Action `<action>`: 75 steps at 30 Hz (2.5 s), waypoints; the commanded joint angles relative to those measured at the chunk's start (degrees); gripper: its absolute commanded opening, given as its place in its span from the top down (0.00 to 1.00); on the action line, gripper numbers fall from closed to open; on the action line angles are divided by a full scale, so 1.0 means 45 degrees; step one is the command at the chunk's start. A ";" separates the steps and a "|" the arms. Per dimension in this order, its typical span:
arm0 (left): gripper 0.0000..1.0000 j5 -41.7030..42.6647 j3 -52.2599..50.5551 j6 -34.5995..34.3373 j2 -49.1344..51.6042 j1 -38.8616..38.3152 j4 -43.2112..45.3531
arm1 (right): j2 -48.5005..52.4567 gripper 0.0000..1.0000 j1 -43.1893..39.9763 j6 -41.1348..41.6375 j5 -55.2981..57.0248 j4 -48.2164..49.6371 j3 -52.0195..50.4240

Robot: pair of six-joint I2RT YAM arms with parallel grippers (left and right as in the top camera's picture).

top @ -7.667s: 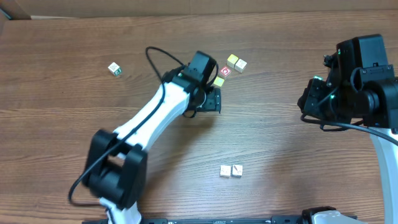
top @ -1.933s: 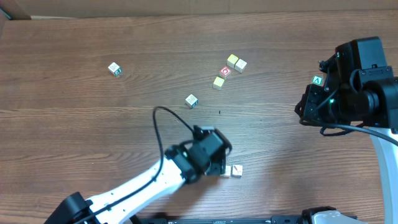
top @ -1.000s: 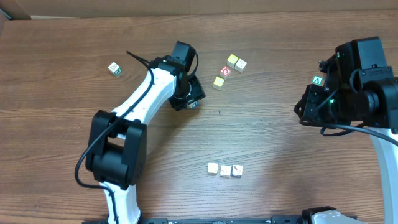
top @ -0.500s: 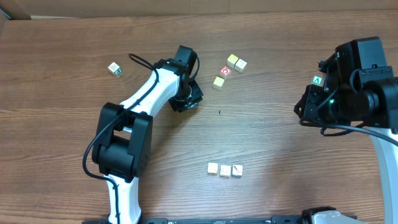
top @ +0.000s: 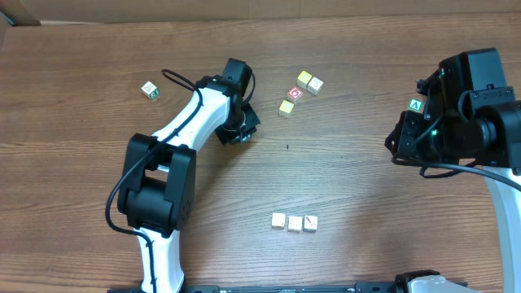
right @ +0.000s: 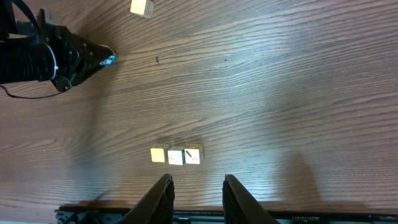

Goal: Flip 4 blocks
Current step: 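Grasp the red Y block and carry it toward the row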

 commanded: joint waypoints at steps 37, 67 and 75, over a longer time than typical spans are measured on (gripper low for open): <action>0.95 -0.3526 -0.2113 -0.0656 -0.4478 -0.4284 -0.4673 | -0.0102 0.73 -0.0049 -0.0097 -0.0306 0.0019 0.0000; 0.96 0.0087 -0.6620 -0.6849 -0.4488 -0.5459 -0.1073 | -0.0102 0.73 -0.0049 -0.0126 -0.0641 0.0019 0.0000; 0.96 0.0214 -0.6620 -0.8189 -0.4488 -0.5455 -0.0447 | -0.0102 0.73 -0.0049 -0.0131 -0.0641 0.0019 0.0000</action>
